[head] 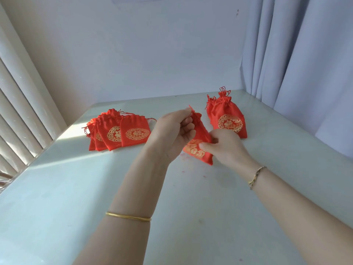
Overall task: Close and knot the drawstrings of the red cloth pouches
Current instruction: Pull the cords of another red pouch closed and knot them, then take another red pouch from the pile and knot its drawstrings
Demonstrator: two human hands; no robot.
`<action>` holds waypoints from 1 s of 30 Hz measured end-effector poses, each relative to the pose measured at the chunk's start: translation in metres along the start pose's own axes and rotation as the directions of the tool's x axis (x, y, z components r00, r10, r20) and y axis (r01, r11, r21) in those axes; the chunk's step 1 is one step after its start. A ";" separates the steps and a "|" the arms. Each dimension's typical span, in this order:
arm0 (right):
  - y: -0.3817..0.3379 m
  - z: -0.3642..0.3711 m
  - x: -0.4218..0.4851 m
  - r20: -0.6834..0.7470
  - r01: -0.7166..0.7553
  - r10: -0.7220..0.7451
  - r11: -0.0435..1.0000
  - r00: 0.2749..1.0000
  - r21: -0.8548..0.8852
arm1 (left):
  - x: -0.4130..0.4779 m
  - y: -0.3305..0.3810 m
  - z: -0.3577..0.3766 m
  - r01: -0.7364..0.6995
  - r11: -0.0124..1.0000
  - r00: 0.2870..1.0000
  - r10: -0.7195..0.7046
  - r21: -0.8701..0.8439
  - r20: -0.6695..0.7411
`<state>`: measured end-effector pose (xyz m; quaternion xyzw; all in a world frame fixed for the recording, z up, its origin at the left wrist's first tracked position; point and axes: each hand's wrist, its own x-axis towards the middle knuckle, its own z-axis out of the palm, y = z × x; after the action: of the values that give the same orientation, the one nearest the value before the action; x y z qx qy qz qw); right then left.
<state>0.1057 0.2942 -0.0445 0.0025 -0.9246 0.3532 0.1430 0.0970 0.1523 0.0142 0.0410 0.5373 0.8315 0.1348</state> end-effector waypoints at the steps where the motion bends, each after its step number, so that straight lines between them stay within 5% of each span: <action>1: 0.009 -0.010 0.001 -0.008 -0.016 0.016 0.999 1.000 0.052 | -0.001 -0.003 0.005 -0.013 1.000 1.000 0.013 0.015 0.021; 6: 0.052 -0.059 0.024 -0.014 -0.088 0.091 0.985 0.996 0.147 | 0.008 -0.029 0.023 -0.090 0.896 0.995 0.066 0.436 0.069; 11: 0.073 -0.064 0.038 -0.261 -0.171 0.154 0.984 0.953 -0.045 | 0.028 -0.066 0.043 -0.096 0.485 0.995 0.082 0.869 0.064; 13: 0.073 -0.055 0.027 -0.370 -0.217 0.187 0.975 0.910 -0.042 | 0.037 -0.075 0.047 -0.059 0.410 0.993 0.114 0.910 0.013; 20: 0.080 -0.035 0.023 -0.260 -0.169 0.136 0.980 0.956 -0.108 | 0.064 -0.090 0.059 -0.056 0.356 0.982 0.187 0.933 -0.012; 30: 0.087 -0.037 0.059 -0.196 -0.196 0.180 0.978 0.964 -0.065 | 0.107 -0.092 0.064 -0.007 0.463 0.987 0.146 0.886 -0.069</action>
<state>0.0500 0.3894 -0.0589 -0.1247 -0.9169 0.3246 0.1957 0.0245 0.2733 -0.0506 0.0725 0.8947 0.4404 0.0204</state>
